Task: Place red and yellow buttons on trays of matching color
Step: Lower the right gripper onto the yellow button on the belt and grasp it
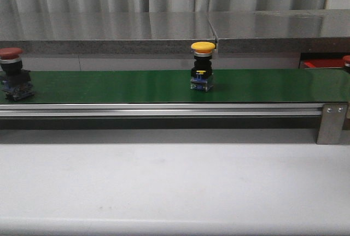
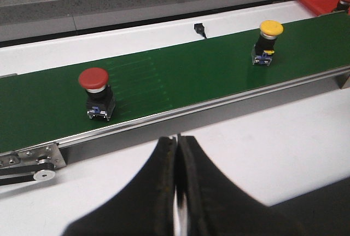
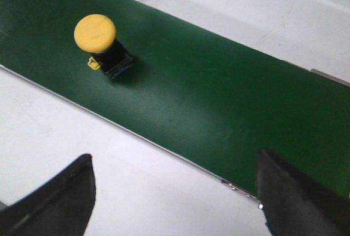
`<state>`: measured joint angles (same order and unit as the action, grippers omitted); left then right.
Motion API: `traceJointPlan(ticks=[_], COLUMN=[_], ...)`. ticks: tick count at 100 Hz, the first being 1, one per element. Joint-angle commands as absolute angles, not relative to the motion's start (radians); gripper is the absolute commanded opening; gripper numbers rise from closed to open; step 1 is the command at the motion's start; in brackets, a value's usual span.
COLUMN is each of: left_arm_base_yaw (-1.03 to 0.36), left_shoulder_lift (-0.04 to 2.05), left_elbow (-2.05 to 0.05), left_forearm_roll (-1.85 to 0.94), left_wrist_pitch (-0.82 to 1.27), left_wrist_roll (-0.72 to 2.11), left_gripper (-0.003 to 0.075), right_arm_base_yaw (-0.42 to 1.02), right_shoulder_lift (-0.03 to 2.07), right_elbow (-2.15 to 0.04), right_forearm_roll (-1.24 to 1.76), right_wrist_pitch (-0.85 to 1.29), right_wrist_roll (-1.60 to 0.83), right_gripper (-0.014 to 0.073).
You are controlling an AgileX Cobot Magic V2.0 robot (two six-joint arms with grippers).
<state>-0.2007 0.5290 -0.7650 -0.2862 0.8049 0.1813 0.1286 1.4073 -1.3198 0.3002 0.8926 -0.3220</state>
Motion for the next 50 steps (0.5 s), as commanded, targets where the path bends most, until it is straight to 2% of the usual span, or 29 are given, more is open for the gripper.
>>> traceJointPlan(ticks=[1,26,50], left_arm_base_yaw=[-0.209,-0.209,-0.209], left_shoulder_lift=[0.532,0.532,0.532], left_elbow=[-0.789,-0.789,-0.789], left_forearm_roll=[-0.308,-0.308,-0.308], left_wrist_pitch=[0.743,0.743,0.743], left_wrist_roll=[0.181,0.181,0.181], left_gripper=[-0.0020,-0.0020,-0.0020], right_arm_base_yaw=[0.131,0.139,0.202], right_shoulder_lift=[1.443,1.610,1.712], right_elbow=[-1.424,-1.588,-1.650], right_forearm_roll=[0.323,0.330,0.327], right_wrist_pitch=[0.931,1.062,1.018], right_wrist_roll=[-0.334,-0.397,-0.458], right_gripper=[0.0603,0.0603,0.0603])
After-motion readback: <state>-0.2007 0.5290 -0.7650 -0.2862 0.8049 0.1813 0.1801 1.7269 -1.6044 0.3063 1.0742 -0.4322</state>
